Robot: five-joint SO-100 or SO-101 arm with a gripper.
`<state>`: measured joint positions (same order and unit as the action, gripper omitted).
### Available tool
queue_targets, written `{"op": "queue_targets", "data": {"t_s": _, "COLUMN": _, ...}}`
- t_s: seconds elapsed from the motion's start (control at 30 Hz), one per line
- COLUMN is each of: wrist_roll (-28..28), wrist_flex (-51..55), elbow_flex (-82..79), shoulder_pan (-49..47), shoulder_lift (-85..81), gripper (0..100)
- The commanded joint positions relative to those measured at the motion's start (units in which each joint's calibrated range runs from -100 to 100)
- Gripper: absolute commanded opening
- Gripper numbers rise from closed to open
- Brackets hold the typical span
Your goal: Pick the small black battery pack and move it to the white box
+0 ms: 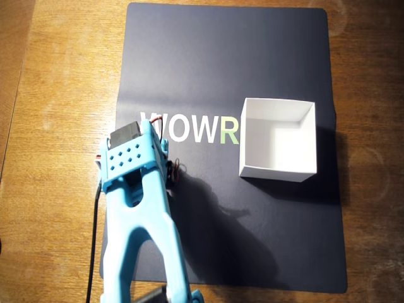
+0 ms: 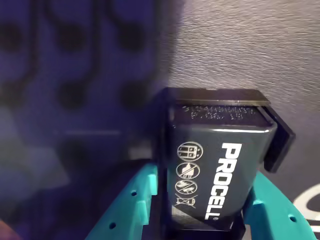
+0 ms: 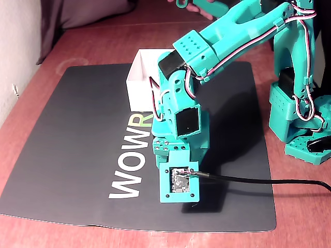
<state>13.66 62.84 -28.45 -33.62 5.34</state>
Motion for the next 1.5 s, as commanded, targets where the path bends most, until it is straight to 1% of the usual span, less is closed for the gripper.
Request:
{"op": "queue_targets", "data": {"t_s": 0.0, "wrist_roll": -0.22, "wrist_flex": 0.08, "elbow_flex": 1.56, "shoulder_pan": 0.25, "shoulder_lift": 0.14, "gripper": 18}}
{"op": "queue_targets", "data": {"t_s": 0.47, "wrist_roll": -0.27, "wrist_flex": 0.7, "elbow_flex": 1.92, "shoulder_pan": -0.81, "shoulder_lift": 0.05, "gripper": 17}}
{"op": "queue_targets", "data": {"t_s": 0.53, "wrist_roll": -0.87, "wrist_flex": 0.78, "elbow_flex": 1.92, "shoulder_pan": -0.81, "shoulder_lift": 0.05, "gripper": 14}}
{"op": "queue_targets", "data": {"t_s": 0.63, "wrist_roll": -2.23, "wrist_flex": 0.7, "elbow_flex": 2.01, "shoulder_pan": -0.57, "shoulder_lift": 0.05, "gripper": 2}}
{"op": "queue_targets", "data": {"t_s": 0.67, "wrist_roll": -2.23, "wrist_flex": 0.7, "elbow_flex": 2.01, "shoulder_pan": -0.34, "shoulder_lift": 0.05, "gripper": 0}}
{"op": "queue_targets", "data": {"t_s": 0.73, "wrist_roll": -2.23, "wrist_flex": 0.78, "elbow_flex": 2.01, "shoulder_pan": 0.01, "shoulder_lift": 0.05, "gripper": 1}}
{"op": "queue_targets", "data": {"t_s": 1.07, "wrist_roll": -2.28, "wrist_flex": 0.87, "elbow_flex": 2.2, "shoulder_pan": 0.25, "shoulder_lift": -0.12, "gripper": 1}}
{"op": "queue_targets", "data": {"t_s": 1.47, "wrist_roll": -2.44, "wrist_flex": 0.96, "elbow_flex": 2.29, "shoulder_pan": 0.48, "shoulder_lift": -7.49, "gripper": 1}}
